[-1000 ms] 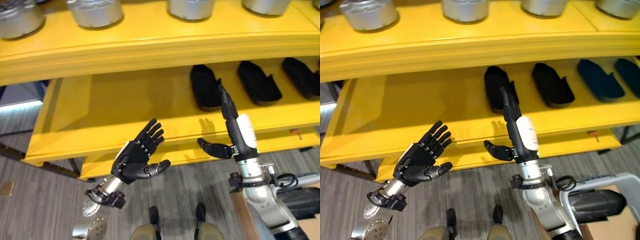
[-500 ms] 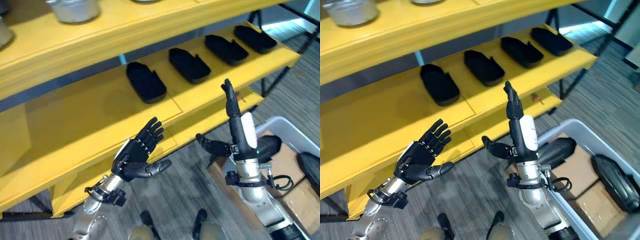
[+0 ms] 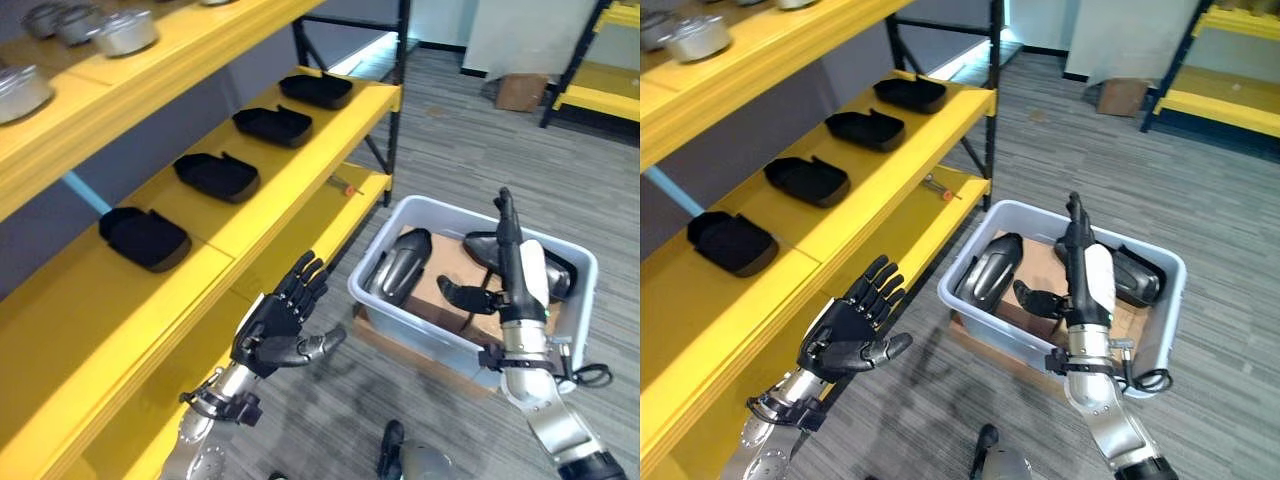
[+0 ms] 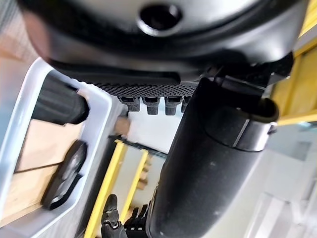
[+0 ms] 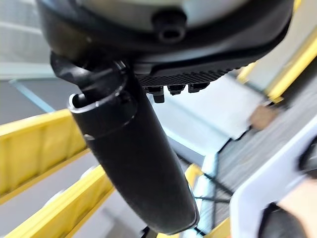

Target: Move parts from the plastic box to the shelf.

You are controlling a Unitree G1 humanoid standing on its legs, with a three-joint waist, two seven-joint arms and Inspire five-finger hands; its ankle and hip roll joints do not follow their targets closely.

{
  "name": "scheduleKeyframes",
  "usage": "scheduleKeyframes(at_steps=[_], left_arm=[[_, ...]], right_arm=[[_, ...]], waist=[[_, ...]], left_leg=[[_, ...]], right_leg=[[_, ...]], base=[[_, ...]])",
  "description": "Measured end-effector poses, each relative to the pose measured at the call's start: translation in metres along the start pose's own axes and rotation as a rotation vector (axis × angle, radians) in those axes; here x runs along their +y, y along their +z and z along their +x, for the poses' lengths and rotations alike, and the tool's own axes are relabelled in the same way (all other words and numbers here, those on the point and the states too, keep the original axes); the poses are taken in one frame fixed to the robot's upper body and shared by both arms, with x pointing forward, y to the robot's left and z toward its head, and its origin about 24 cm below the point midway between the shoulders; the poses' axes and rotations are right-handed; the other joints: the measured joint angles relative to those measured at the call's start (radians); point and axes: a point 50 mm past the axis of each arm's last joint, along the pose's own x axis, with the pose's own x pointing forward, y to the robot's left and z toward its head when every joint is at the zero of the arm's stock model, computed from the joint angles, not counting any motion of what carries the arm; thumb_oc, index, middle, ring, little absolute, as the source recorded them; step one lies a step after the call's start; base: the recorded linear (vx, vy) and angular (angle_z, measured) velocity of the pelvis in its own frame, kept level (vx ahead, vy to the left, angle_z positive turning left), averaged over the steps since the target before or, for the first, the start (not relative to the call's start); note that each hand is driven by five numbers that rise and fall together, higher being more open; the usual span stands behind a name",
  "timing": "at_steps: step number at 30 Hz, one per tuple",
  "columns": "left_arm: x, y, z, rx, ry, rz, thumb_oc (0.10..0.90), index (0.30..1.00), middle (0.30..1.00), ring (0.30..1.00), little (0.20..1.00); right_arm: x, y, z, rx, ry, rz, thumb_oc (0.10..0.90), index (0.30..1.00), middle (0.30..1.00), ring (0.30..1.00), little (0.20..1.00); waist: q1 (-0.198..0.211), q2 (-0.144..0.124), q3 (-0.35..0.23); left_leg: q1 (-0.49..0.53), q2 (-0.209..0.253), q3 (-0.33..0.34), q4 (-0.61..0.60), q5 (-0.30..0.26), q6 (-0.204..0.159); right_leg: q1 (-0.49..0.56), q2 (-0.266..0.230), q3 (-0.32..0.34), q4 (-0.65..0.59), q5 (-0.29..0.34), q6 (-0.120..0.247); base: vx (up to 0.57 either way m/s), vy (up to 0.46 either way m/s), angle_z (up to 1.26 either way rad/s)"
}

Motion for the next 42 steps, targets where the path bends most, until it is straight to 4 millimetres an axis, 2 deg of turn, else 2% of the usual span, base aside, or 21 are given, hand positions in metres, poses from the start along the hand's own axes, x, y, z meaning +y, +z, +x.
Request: scheduleKeyframes(at_steps=[4, 6, 8, 10, 11, 12, 15, 16, 18, 20, 23, 25, 26, 28, 29, 31, 33, 35, 36, 39, 42], left_arm=[[-0.004, 0.001, 0.010, -0.013, -0.019, -0.004, 0.900, 1.000, 1.000, 1.000, 1.000], [-0.005, 0.000, 0.011, -0.010, -0.018, -0.006, 0.900, 1.000, 1.000, 1.000, 1.000], [-0.005, -0.002, 0.005, 0.004, 0.012, -0.010, 0.900, 1.000, 1.000, 1.000, 1.000], [-0.004, -0.005, -0.001, 0.018, 0.043, -0.014, 0.900, 1.000, 1.000, 1.000, 1.000], [-0.002, -0.003, -0.007, 0.014, 0.066, -0.015, 0.900, 1.000, 1.000, 1.000, 1.000], [0.000, -0.002, -0.012, 0.014, 0.084, -0.013, 0.900, 1.000, 1.000, 1.000, 1.000], [0.005, 0.002, -0.017, 0.011, 0.094, 0.002, 0.900, 1.000, 1.000, 1.000, 1.000], [0.007, 0.004, -0.018, 0.003, 0.093, 0.010, 0.900, 1.000, 1.000, 1.000, 1.000], [0.007, 0.004, -0.022, 0.022, 0.086, 0.030, 0.900, 1.000, 1.000, 1.000, 1.000], [0.009, 0.000, -0.026, 0.059, 0.064, 0.055, 0.900, 1.000, 1.000, 1.000, 1.000], [0.008, -0.001, -0.027, 0.060, 0.041, 0.046, 0.900, 1.000, 1.000, 1.000, 1.000], [0.007, 0.000, -0.026, 0.051, 0.027, 0.040, 0.900, 1.000, 1.000, 1.000, 1.000], [0.007, 0.003, -0.025, 0.037, 0.028, 0.049, 0.900, 1.000, 1.000, 1.000, 1.000], [0.007, 0.005, -0.024, 0.031, 0.024, 0.060, 0.900, 1.000, 1.000, 1.000, 1.000], [0.011, 0.010, -0.024, 0.048, 0.010, 0.093, 0.900, 1.000, 1.000, 1.000, 1.000], [0.016, 0.015, -0.025, 0.070, -0.003, 0.125, 0.900, 1.000, 1.000, 1.000, 1.000], [0.018, 0.018, -0.023, 0.086, -0.019, 0.154, 0.900, 1.000, 1.000, 1.000, 1.000], [0.020, 0.020, -0.024, 0.092, -0.019, 0.164, 0.900, 1.000, 1.000, 1.000, 1.000], [0.020, 0.020, -0.024, 0.095, -0.020, 0.164, 0.900, 1.000, 1.000, 1.000, 1.000], [0.021, 0.021, -0.023, 0.090, -0.020, 0.168, 0.900, 1.000, 1.000, 1.000, 1.000], [0.021, 0.021, -0.021, 0.096, -0.019, 0.171, 0.900, 1.000, 1.000, 1.000, 1.000]], right_arm=[[0.002, -0.005, -0.004, 0.021, 0.031, -0.004, 0.900, 1.000, 1.000, 1.000, 1.000], [0.003, -0.005, -0.005, 0.010, 0.039, 0.002, 0.900, 1.000, 1.000, 1.000, 1.000], [0.004, -0.003, -0.006, -0.011, 0.053, 0.018, 0.900, 1.000, 1.000, 1.000, 1.000], [0.005, -0.003, -0.007, -0.011, 0.064, 0.024, 0.900, 1.000, 1.000, 1.000, 1.000], [0.006, -0.005, -0.012, -0.003, 0.090, 0.026, 0.900, 1.000, 1.000, 1.000, 1.000], [0.007, -0.005, -0.014, -0.004, 0.104, 0.032, 0.900, 1.000, 1.000, 1.000, 1.000], [0.008, -0.013, -0.035, 0.051, 0.138, 0.040, 0.900, 1.000, 1.000, 1.000, 1.000], [0.010, -0.015, -0.041, 0.072, 0.148, 0.045, 0.900, 1.000, 1.000, 1.000, 1.000], [0.014, -0.013, -0.040, 0.068, 0.160, 0.052, 0.900, 1.000, 1.000, 1.000, 1.000], [0.016, -0.008, -0.031, 0.035, 0.161, 0.049, 0.900, 1.000, 1.000, 1.000, 1.000], [0.011, -0.007, -0.025, 0.004, 0.177, 0.010, 0.900, 1.000, 1.000, 1.000, 1.000], [0.006, -0.008, -0.024, -0.013, 0.195, -0.044, 0.900, 1.000, 1.000, 1.000, 1.000], [0.005, -0.010, -0.024, -0.001, 0.199, -0.067, 0.900, 1.000, 1.000, 1.000, 1.000], [0.005, -0.011, -0.024, 0.004, 0.199, -0.071, 0.900, 1.000, 1.000, 1.000, 1.000], [0.006, -0.014, -0.025, 0.026, 0.203, -0.098, 0.900, 1.000, 1.000, 1.000, 1.000], [0.008, -0.015, -0.022, 0.026, 0.194, -0.137, 0.900, 1.000, 1.000, 1.000, 1.000], [0.010, -0.018, -0.016, 0.032, 0.179, -0.161, 0.900, 1.000, 1.000, 1.000, 1.000], [0.013, -0.018, -0.009, 0.032, 0.171, -0.168, 0.900, 1.000, 1.000, 1.000, 1.000], [0.013, -0.019, -0.007, 0.031, 0.170, -0.179, 0.900, 1.000, 1.000, 1.000, 1.000], [0.014, -0.024, 0.000, 0.021, 0.175, -0.239, 0.900, 1.000, 1.000, 1.000, 1.000], [0.017, -0.027, 0.007, 0.022, 0.178, -0.266, 0.900, 1.000, 1.000, 1.000, 1.000]], waist=[[-0.006, -0.003, 0.000], [0.007, -0.014, 0.005], [0.020, -0.030, 0.008], [0.016, -0.035, 0.011], [0.029, -0.046, 0.013], [0.039, -0.055, 0.013], [0.025, -0.053, 0.010], [0.024, -0.051, 0.010], [0.053, -0.049, 0.010], [0.095, -0.066, 0.026], [0.096, -0.039, 0.044], [0.093, 0.011, 0.043], [0.101, 0.013, 0.044], [0.100, 0.003, 0.047], [0.104, -0.041, 0.061], [0.126, -0.081, 0.073], [0.133, -0.100, 0.084], [0.148, -0.110, 0.093], [0.157, -0.110, 0.096], [0.195, -0.103, 0.100], [0.203, -0.104, 0.102]], left_leg=[[0.007, 0.019, -0.025, 0.023, 0.070, -0.005], [-0.006, 0.013, -0.116, 0.070, 0.047, -0.015], [-0.010, -0.078, -0.248, 0.027, -0.092, -0.045], [-0.034, -0.159, -0.329, -0.014, -0.153, -0.043], [-0.048, -0.229, -0.415, -0.025, -0.199, -0.003], [-0.060, -0.276, -0.439, -0.037, -0.216, 0.016], [-0.106, -0.326, -0.445, -0.067, -0.209, 0.033], [-0.118, -0.337, -0.482, -0.102, -0.204, 0.041], [-0.122, -0.376, -0.613, -0.116, -0.174, 0.074], [-0.165, -0.400, -0.728, -0.096, -0.189, 0.066], [-0.181, -0.334, -0.644, -0.089, -0.180, 0.074], [-0.174, -0.294, -0.617, -0.078, -0.201, 0.081], [-0.171, -0.309, -0.574, -0.082, -0.178, 0.092], [-0.168, -0.326, -0.568, -0.092, -0.165, 0.109], [-0.139, -0.372, -0.554, -0.118, -0.139, 0.136], [-0.122, -0.397, -0.552, -0.108, -0.145, 0.160], [-0.107, -0.398, -0.550, -0.104, -0.150, 0.166], [-0.088, -0.386, -0.538, -0.095, -0.169, 0.181], [-0.078, -0.376, -0.536, -0.095, -0.172, 0.183], [-0.068, -0.335, -0.517, -0.089, -0.188, 0.173], [-0.074, -0.315, -0.511, -0.095, -0.191, 0.152]], right_leg=[[0.005, 0.026, 0.048, -0.014, -0.006, -0.008], [0.007, 0.047, 0.119, -0.039, 0.018, -0.034], [0.017, 0.060, 0.199, -0.099, 0.060, -0.041], [0.055, 0.081, 0.233, -0.169, 0.103, -0.023], [0.099, 0.103, 0.285, -0.232, 0.127, -0.022], [0.113, 0.105, 0.291, -0.254, 0.127, -0.022], [0.155, 0.134, 0.241, -0.285, 0.131, -0.030], [0.152, 0.151, 0.246, -0.286, 0.129, -0.031], [0.149, 0.164, 0.323, -0.294, 0.148, -0.026], [0.176, 0.118, 0.419, -0.342, 0.174, -0.028], [0.198, 0.096, 0.425, -0.324, 0.152, 0.014], [0.193, 0.105, 0.408, -0.284, 0.116, 0.043], [0.157, 0.073, 0.397, -0.197, 0.065, 0.079], [0.143, 0.050, 0.383, -0.160, 0.048, 0.098], [0.114, -0.002, 0.373, -0.063, -0.011, 0.122], [0.109, -0.036, 0.325, 0.006, -0.042, 0.151], [0.053, -0.047, 0.321, 0.156, -0.048, 0.169], [-0.026, -0.060, 0.312, 0.328, -0.011, 0.223], [-0.039, -0.073, 0.303, 0.349, 0.008, 0.225], [-0.012, -0.130, 0.216, 0.265, 0.004, 0.228], [0.099, -0.188, 0.218, -0.147, 0.077, 0.250]], base=[[0.07, -0.231, -0.34], [0.09, -0.106, -0.78], [0.08, -0.058, -1.09], [0.13, -0.075, -1.04], [0.16, -0.050, -1.11], [0.18, -0.055, -1.01], [0.16, -0.029, -0.46], [0.28, 0.021, -0.07], [0.32, 0.092, -0.61], [0.29, 0.245, -0.90], [0.16, 0.161, -0.30], [0.12, 0.132, -0.20], [0.15, 0.184, -0.19], [0.12, 0.152, 0.00], [0.07, 0.102, 0.13], [0.04, 0.120, 0.13], [0.02, 0.056, 0.15], [0.02, -0.037, -0.04], [0.03, -0.095, -0.17], [0.03, -0.266, -0.28], [0.06, -0.250, -0.18]])
